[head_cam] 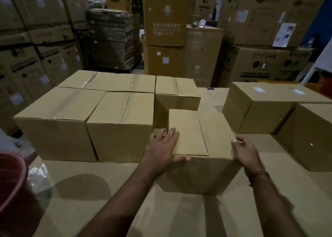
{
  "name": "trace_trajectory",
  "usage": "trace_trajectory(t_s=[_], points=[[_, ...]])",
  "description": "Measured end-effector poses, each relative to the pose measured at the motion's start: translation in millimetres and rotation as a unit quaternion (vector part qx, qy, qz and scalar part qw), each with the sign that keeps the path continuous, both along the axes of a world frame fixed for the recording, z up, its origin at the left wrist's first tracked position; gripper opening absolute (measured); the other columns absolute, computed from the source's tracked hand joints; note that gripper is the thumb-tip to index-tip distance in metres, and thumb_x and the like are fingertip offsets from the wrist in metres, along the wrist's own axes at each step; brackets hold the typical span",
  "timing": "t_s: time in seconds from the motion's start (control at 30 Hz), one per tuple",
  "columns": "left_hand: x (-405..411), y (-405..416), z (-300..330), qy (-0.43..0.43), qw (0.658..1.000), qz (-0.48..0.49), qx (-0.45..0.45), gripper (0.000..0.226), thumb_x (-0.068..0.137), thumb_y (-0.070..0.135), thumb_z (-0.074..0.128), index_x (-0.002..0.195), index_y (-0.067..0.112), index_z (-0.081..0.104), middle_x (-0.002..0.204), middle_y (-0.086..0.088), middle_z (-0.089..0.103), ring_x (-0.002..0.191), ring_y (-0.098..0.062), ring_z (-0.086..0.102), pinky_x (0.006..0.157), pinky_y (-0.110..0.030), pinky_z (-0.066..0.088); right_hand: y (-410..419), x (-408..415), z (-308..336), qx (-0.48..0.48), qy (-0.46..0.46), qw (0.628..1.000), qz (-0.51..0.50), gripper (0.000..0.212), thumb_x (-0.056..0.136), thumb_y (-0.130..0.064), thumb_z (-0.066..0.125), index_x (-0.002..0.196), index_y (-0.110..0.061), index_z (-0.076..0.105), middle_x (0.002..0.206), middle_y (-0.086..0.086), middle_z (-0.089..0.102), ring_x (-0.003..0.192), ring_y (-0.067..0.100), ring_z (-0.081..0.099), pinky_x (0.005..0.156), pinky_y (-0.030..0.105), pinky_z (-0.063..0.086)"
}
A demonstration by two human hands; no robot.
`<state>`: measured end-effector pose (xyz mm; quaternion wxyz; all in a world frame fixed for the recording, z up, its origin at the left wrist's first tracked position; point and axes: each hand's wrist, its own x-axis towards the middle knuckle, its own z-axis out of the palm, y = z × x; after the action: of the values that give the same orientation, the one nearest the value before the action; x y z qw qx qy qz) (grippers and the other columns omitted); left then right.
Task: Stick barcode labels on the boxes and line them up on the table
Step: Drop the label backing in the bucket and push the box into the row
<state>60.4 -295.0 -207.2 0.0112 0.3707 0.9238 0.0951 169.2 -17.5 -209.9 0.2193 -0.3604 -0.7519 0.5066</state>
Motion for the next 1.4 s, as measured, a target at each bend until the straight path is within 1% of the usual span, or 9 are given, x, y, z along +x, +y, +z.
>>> trace_trajectory(t_s=[0.2, 0.37, 0.47, 0.57, 0.63, 0.73, 0.9, 1.13, 1.4], points=[[-21.9, 15.9, 3.2, 0.036, 0.998, 0.018, -0.044, 0.118, 0.074, 0.094, 0.0, 0.169, 0.024, -0.001, 0.177, 0.003, -0.003, 0.162, -0.023, -0.007, 0.13, -0.049, -0.001, 30.4, -29.8, -4.4, 0.009, -0.024, 0.993, 0.115, 0.055, 0.113, -0.026, 0.046, 0.166, -0.033, 0.033, 0.163, -0.001, 0.044, 0.149, 0.025, 0.042, 0.122, 0.046, 0.036], [-35.4, 28.7, 17.4, 0.053, 0.992, 0.051, -0.099, 0.115, 0.078, 0.093, 0.006, 0.169, 0.023, 0.005, 0.177, 0.002, 0.004, 0.162, -0.026, -0.007, 0.13, -0.054, -0.004, 52.6, -62.2, -6.1, 0.051, -0.022, 0.981, 0.186, 0.053, 0.114, -0.015, 0.039, 0.166, -0.02, 0.034, 0.17, -0.003, 0.034, 0.156, 0.015, 0.031, 0.122, 0.025, 0.021], [-49.5, 28.4, 29.7, 0.079, 0.988, 0.058, -0.123, 0.122, 0.075, 0.098, 0.036, 0.167, 0.019, 0.018, 0.175, 0.0, 0.019, 0.162, -0.029, 0.003, 0.128, -0.059, -0.001, 53.1, -76.1, -9.3, 0.06, -0.02, 0.98, 0.189, 0.052, 0.114, -0.015, 0.037, 0.166, -0.019, 0.033, 0.165, -0.004, 0.041, 0.147, 0.018, 0.043, 0.114, 0.023, 0.029], [-59.7, 23.8, 38.6, 0.082, 0.983, 0.103, -0.131, 0.13, 0.069, 0.093, 0.059, 0.165, 0.016, 0.021, 0.173, -0.003, 0.026, 0.16, -0.029, 0.017, 0.129, -0.058, 0.004, 52.7, -88.0, -10.4, 0.066, -0.01, 0.978, 0.196, 0.052, 0.115, -0.014, 0.035, 0.166, -0.018, 0.032, 0.148, 0.002, 0.056, 0.137, 0.031, 0.055, 0.117, 0.043, 0.041], [-62.7, 20.1, 37.7, 0.067, 0.98, 0.151, -0.107, 0.132, 0.068, 0.089, 0.067, 0.165, 0.014, 0.02, 0.171, -0.005, 0.029, 0.157, -0.027, 0.026, 0.13, -0.055, 0.005, 55.7, -100.0, -15.2, 0.072, -0.01, 0.977, 0.202, 0.053, 0.114, -0.017, 0.034, 0.167, -0.021, 0.031, 0.155, 0.008, 0.052, 0.127, 0.026, 0.058, 0.114, 0.045, 0.045], [-61.1, 16.5, 34.4, 0.058, 0.976, 0.187, -0.094, 0.121, 0.072, 0.082, 0.07, 0.164, 0.016, 0.027, 0.169, -0.005, 0.032, 0.154, -0.024, 0.031, 0.13, -0.052, 0.008, 59.3, -118.3, -24.9, 0.081, -0.026, 0.973, 0.217, 0.055, 0.114, -0.027, 0.032, 0.168, -0.034, 0.026, 0.164, 0.009, 0.04, 0.112, 0.019, 0.054, 0.1, 0.035, 0.05], [-59.1, 18.7, 31.8, 0.045, 0.974, 0.22, 0.001, 0.085, 0.072, 0.06, 0.087, 0.14, 0.02, 0.059, 0.152, 0.002, 0.052, 0.137, -0.024, 0.043, 0.113, -0.04, 0.042, 56.7, -139.3, -31.4, 0.086, -0.036, 0.974, 0.208, 0.057, 0.111, -0.031, 0.031, 0.167, -0.04, 0.025, 0.152, 0.009, 0.048, 0.098, 0.026, 0.067, 0.091, 0.045, 0.061], [-73.2, 17.2, 29.8, -0.005, 0.967, 0.251, 0.039, 0.116, 0.067, 0.038, 0.097, 0.163, 0.029, 0.032, 0.15, 0.003, 0.05, 0.137, -0.021, 0.04, 0.104, -0.048, 0.052, 42.7, -155.1, -31.5, 0.068, -0.05, 0.975, 0.206, 0.057, 0.11, -0.029, 0.031, 0.165, -0.043, 0.025, 0.136, 0.013, 0.055, 0.091, 0.028, 0.068, 0.086, 0.048, 0.062], [-77.5, 14.5, 30.8, 0.025, 0.972, 0.232, 0.011, 0.087, 0.077, 0.034, 0.092, 0.152, 0.021, 0.05, 0.153, 0.003, 0.046, 0.14, -0.019, 0.038, 0.106, -0.038, 0.05, 25.4, -157.2, -24.2, 0.085, -0.053, 0.978, 0.183, 0.055, 0.11, -0.029, 0.032, 0.164, -0.041, 0.029, 0.146, 0.013, 0.05, 0.1, 0.03, 0.067, 0.094, 0.049, 0.059]])
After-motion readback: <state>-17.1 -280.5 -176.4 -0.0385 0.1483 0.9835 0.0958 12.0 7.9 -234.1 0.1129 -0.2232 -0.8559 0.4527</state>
